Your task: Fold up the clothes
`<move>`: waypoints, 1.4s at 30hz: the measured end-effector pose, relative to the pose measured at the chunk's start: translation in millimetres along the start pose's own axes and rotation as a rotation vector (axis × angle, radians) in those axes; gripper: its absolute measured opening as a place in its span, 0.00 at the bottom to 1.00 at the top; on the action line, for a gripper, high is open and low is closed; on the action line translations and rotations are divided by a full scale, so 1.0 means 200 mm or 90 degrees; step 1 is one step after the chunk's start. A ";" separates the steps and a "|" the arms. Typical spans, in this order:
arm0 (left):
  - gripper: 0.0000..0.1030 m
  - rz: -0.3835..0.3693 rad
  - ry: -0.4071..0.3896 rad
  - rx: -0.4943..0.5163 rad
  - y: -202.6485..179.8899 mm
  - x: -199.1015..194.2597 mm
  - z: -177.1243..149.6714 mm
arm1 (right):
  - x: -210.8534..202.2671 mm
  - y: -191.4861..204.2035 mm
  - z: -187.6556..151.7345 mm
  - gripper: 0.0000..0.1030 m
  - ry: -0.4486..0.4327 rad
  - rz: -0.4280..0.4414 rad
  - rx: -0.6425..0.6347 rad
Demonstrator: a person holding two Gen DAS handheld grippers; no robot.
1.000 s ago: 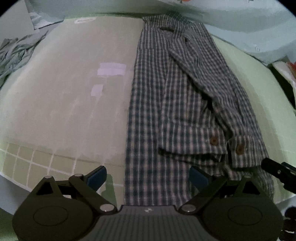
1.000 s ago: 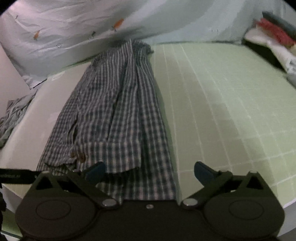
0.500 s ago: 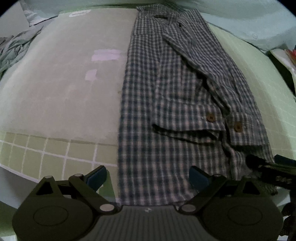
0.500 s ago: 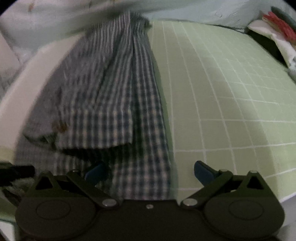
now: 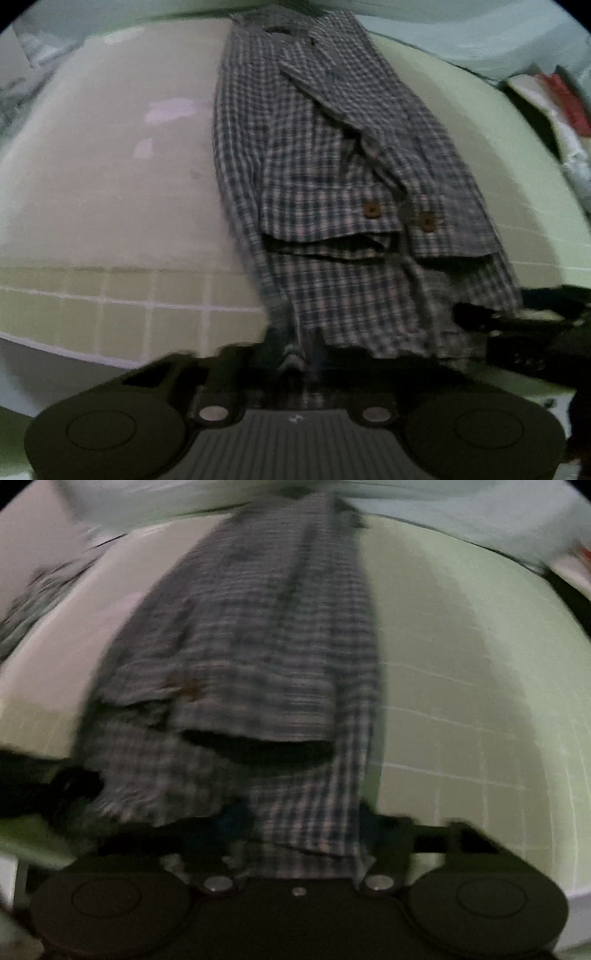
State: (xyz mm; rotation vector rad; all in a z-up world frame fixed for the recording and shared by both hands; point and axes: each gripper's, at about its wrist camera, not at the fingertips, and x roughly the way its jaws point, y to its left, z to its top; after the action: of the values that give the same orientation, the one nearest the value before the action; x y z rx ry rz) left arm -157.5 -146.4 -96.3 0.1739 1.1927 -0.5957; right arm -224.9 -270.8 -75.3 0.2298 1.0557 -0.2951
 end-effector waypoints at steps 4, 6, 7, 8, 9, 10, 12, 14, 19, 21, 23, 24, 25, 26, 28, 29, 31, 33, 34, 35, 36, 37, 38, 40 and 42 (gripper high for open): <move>0.07 -0.050 0.007 -0.006 0.00 -0.08 -0.01 | -0.05 0.00 -0.01 0.08 0.033 0.061 0.011; 0.07 -0.069 -0.003 -0.011 0.02 -0.14 -0.01 | -0.10 -0.04 -0.01 0.08 0.027 0.079 0.040; 0.07 -0.076 -0.012 -0.015 0.03 -0.17 0.00 | -0.13 -0.07 -0.01 0.08 0.017 0.087 0.061; 0.06 -0.081 -0.023 -0.019 0.03 -0.19 0.02 | -0.13 -0.11 0.02 0.08 0.007 0.097 0.082; 0.06 -0.086 -0.033 -0.024 0.04 -0.21 0.04 | -0.15 -0.15 0.05 0.08 -0.002 0.110 0.108; 0.06 -0.092 -0.046 -0.030 0.05 -0.24 0.07 | -0.17 -0.18 0.07 0.07 -0.012 0.122 0.134; 0.06 -0.104 -0.074 -0.044 0.06 -0.30 0.14 | -0.20 -0.25 0.13 0.07 -0.038 0.147 0.178; 0.06 -0.112 -0.104 -0.058 0.07 -0.36 0.21 | -0.23 -0.29 0.20 0.07 -0.065 0.160 0.203; 0.06 -0.119 -0.165 -0.083 0.10 -0.40 0.41 | -0.25 -0.35 0.40 0.07 -0.124 0.192 0.241; 0.06 -0.117 -0.181 -0.095 0.11 -0.37 0.51 | -0.21 -0.37 0.49 0.07 -0.138 0.198 0.249; 0.06 -0.115 -0.197 -0.101 0.12 -0.36 0.61 | -0.19 -0.38 0.58 0.07 -0.154 0.194 0.245; 0.06 -0.115 -0.205 -0.106 0.12 -0.35 0.65 | -0.18 -0.38 0.63 0.07 -0.161 0.192 0.243; 0.06 -0.115 -0.211 -0.112 0.13 -0.33 0.69 | -0.16 -0.38 0.67 0.07 -0.166 0.189 0.244; 0.07 -0.115 -0.213 -0.119 0.14 -0.31 0.73 | -0.15 -0.40 0.69 0.07 -0.169 0.188 0.244; 0.07 -0.113 -0.208 -0.136 0.17 -0.24 0.81 | -0.09 -0.41 0.76 0.07 -0.164 0.180 0.249; 0.07 -0.112 -0.205 -0.144 0.19 -0.20 0.85 | -0.04 -0.41 0.79 0.07 -0.160 0.180 0.254; 0.07 -0.109 -0.196 -0.149 0.22 -0.12 0.91 | 0.06 -0.42 0.85 0.08 -0.151 0.178 0.262; 0.07 -0.106 -0.182 -0.155 0.24 -0.03 0.97 | 0.16 -0.44 0.91 0.08 -0.138 0.173 0.263; 0.07 -0.102 -0.172 -0.159 0.25 0.03 1.00 | 0.21 -0.45 0.94 0.08 -0.129 0.170 0.265; 0.07 -0.097 -0.160 -0.164 0.26 0.08 1.02 | 0.28 -0.46 0.95 0.08 -0.113 0.169 0.272; 0.07 -0.092 -0.148 -0.168 0.27 0.14 1.05 | 0.34 -0.46 0.97 0.08 -0.096 0.168 0.280; 0.07 -0.087 -0.135 -0.173 0.28 0.19 1.07 | 0.41 -0.47 0.98 0.08 -0.076 0.168 0.289; 0.07 -0.084 -0.122 -0.179 0.29 0.24 1.10 | 0.49 -0.48 1.00 0.08 -0.057 0.168 0.298; 0.07 -0.083 -0.100 -0.193 0.32 0.30 1.14 | 0.59 -0.50 1.01 0.08 -0.026 0.171 0.318; 0.08 -0.085 -0.087 -0.204 0.33 0.33 1.15 | 0.64 -0.54 1.03 0.08 -0.006 0.182 0.353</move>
State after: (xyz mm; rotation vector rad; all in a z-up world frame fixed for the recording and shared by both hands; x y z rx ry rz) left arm 81.8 -212.4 -81.0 -0.2166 1.1551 -0.5166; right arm -35.0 -454.3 -94.8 0.8681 0.8996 -0.3237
